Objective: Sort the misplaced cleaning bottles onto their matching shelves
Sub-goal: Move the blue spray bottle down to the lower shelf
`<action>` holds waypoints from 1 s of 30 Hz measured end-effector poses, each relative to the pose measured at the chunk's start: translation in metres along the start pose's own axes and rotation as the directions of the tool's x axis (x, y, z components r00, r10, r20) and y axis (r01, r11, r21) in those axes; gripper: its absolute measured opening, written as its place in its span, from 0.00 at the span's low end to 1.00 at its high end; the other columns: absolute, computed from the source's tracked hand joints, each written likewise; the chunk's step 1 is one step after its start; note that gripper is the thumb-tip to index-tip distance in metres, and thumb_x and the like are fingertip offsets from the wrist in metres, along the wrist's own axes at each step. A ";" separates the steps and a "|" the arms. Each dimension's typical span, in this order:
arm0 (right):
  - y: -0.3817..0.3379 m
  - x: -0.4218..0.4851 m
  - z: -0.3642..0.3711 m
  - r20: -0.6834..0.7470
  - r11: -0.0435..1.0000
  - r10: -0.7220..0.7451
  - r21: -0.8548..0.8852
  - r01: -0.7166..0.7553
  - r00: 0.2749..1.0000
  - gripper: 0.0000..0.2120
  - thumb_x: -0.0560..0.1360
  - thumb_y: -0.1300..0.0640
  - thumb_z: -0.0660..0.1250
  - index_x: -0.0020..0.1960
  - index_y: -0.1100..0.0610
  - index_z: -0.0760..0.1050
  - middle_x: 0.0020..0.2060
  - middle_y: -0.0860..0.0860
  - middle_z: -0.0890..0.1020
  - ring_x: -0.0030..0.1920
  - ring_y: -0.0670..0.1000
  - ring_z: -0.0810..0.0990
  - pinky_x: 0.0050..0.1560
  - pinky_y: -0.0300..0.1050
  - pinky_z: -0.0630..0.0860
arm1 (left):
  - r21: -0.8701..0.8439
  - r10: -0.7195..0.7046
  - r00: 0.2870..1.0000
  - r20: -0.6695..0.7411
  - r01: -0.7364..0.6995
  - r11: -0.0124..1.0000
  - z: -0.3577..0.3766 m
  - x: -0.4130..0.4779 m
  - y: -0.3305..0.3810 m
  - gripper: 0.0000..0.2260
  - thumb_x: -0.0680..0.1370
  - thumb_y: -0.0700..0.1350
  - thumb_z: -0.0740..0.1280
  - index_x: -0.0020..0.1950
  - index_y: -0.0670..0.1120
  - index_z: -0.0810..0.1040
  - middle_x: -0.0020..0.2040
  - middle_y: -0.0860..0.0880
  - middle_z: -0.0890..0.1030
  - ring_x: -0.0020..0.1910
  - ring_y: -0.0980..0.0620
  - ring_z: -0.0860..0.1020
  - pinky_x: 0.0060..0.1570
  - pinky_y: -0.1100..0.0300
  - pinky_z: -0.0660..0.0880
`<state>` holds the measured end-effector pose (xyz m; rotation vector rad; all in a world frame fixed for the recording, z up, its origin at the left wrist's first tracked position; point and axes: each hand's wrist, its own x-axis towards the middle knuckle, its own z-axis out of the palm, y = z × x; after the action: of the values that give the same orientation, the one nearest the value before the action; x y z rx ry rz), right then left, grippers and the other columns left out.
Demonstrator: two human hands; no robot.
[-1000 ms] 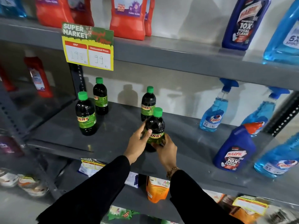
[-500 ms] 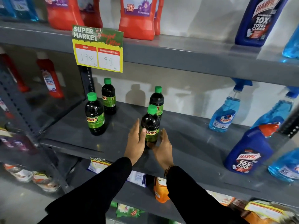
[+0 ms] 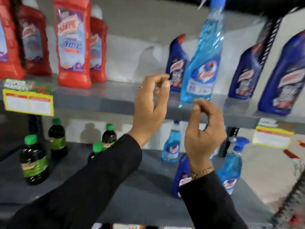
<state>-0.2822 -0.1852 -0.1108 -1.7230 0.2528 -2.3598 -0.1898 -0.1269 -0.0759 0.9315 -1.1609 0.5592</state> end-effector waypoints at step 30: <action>-0.013 -0.002 -0.099 0.486 0.742 0.500 0.188 -0.644 0.717 0.22 0.70 0.58 0.72 0.63 0.51 0.72 0.51 0.47 0.84 0.50 0.49 0.83 0.51 0.51 0.81 | 0.178 -0.176 0.978 0.107 0.156 0.972 0.030 -0.056 0.075 0.23 0.75 0.47 0.67 0.68 0.50 0.67 0.55 0.67 0.70 0.57 0.71 0.70 0.59 0.71 0.68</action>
<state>-0.3769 -0.1709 -0.1392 -1.6002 0.2460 -1.4479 -0.2829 -0.1081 -0.1007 1.2111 -1.1438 0.4743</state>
